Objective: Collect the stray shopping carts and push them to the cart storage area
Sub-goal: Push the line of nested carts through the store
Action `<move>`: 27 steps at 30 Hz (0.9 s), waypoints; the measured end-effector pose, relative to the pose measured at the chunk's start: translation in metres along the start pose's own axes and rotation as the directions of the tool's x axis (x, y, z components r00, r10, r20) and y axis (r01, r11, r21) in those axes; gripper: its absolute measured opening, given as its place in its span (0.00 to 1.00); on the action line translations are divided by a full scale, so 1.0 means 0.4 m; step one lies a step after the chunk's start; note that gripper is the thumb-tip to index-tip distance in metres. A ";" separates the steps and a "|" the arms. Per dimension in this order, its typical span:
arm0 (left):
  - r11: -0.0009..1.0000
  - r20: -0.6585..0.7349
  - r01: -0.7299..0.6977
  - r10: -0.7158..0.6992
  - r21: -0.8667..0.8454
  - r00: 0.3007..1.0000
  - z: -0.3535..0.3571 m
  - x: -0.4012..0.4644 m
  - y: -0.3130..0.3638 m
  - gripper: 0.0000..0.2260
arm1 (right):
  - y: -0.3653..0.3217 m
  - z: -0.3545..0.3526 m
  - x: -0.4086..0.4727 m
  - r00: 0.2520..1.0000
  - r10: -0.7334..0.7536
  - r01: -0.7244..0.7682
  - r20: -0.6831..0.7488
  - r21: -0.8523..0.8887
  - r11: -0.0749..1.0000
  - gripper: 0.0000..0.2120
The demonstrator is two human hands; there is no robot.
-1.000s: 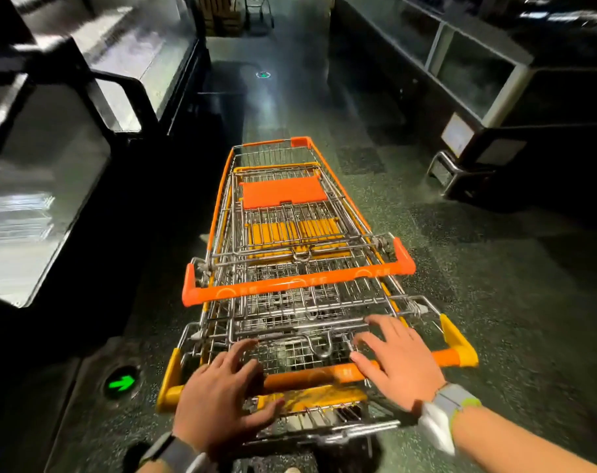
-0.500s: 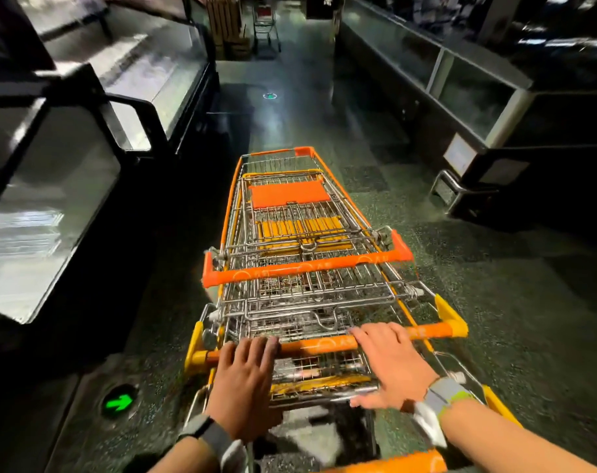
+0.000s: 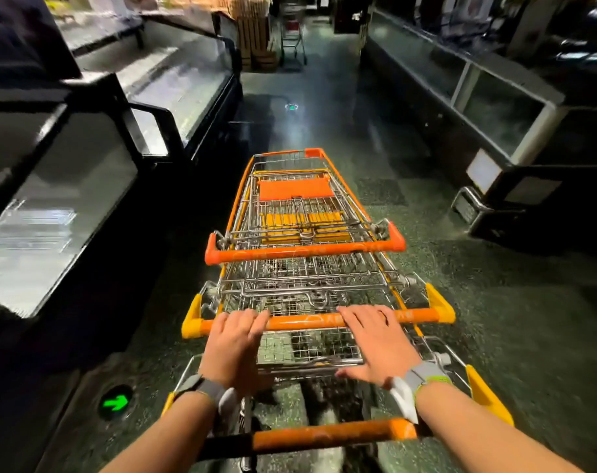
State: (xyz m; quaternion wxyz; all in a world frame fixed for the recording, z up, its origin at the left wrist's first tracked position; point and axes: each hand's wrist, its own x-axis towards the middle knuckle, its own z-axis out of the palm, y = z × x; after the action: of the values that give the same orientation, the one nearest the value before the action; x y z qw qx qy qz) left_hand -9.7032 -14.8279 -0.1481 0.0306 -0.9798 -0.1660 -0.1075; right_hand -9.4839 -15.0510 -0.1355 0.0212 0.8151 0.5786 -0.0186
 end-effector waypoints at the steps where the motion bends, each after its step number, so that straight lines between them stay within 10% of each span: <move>1: 1.000 0.027 0.017 -0.017 0.007 0.999 0.003 0.027 0.003 0.36 | 0.022 0.002 0.018 1.000 0.000 0.000 0.000 -0.006 1.000 0.56; 12: 0.991 0.086 0.105 -0.112 0.081 0.990 0.045 0.232 -0.042 0.33 | 0.156 -0.004 0.205 0.999 0.023 -0.021 0.034 -0.065 0.998 0.60; 27: 0.993 0.228 0.104 -0.114 0.052 0.967 0.139 0.707 -0.257 0.56 | 0.371 -0.078 0.661 0.995 0.057 -0.058 0.085 0.020 0.998 0.54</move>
State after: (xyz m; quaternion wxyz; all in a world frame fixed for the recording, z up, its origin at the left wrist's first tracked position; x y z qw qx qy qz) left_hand -9.4655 -14.6357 -0.1375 0.0246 -0.9742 -0.2241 0.0088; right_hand -9.2566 -14.8490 -0.1171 0.0370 0.8301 0.5533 -0.0587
